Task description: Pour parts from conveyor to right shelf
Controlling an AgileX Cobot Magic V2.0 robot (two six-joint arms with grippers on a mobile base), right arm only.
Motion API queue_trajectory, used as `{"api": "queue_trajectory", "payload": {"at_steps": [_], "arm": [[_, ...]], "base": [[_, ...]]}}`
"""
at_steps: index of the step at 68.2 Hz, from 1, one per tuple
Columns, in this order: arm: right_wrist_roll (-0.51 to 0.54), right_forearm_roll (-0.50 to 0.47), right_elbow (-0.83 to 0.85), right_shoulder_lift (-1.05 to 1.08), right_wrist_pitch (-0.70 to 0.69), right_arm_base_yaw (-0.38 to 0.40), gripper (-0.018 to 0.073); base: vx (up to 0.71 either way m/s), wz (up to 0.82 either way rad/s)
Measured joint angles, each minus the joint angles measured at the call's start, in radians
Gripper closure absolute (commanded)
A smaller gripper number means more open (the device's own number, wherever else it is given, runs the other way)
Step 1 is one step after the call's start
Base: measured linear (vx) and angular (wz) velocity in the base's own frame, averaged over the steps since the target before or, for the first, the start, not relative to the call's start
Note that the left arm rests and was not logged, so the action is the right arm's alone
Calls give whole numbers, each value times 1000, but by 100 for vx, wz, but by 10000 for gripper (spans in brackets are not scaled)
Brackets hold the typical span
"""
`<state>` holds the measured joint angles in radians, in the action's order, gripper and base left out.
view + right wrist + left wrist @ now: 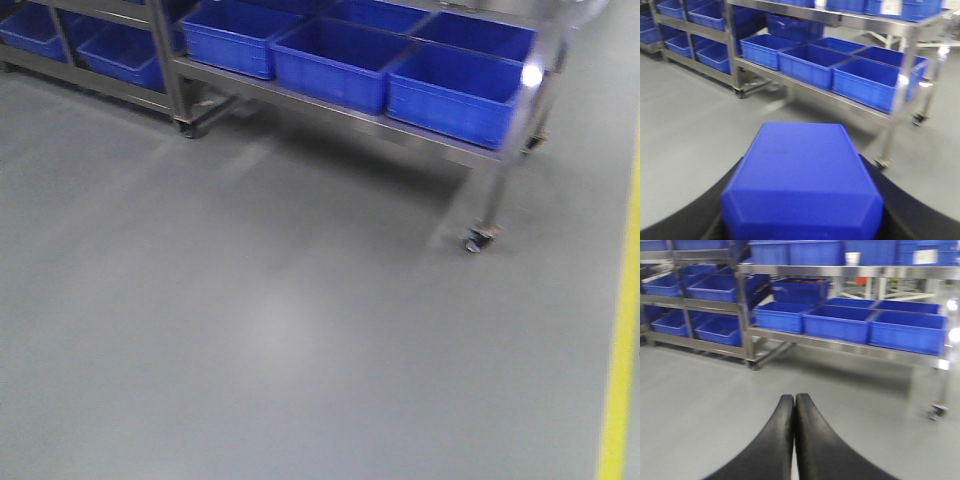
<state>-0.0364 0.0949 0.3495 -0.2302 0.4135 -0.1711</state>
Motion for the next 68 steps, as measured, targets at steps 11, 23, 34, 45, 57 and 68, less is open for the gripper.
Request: {"api": "queue_trajectory", "payload": {"at_steps": [11, 23, 34, 45, 57, 68], "arm": [[0, 0, 0, 0, -1, 0, 569], [0, 0, 0, 0, 0, 0, 569], [0, 0, 0, 0, 0, 0, 569], [0, 0, 0, 0, 0, 0, 569], [0, 0, 0, 0, 0, 0, 569], [0, 0, 0, 0, -1, 0, 569]], "base": [[74, 51], [74, 61], [74, 60], [76, 52], [76, 44], [74, 43]]}}
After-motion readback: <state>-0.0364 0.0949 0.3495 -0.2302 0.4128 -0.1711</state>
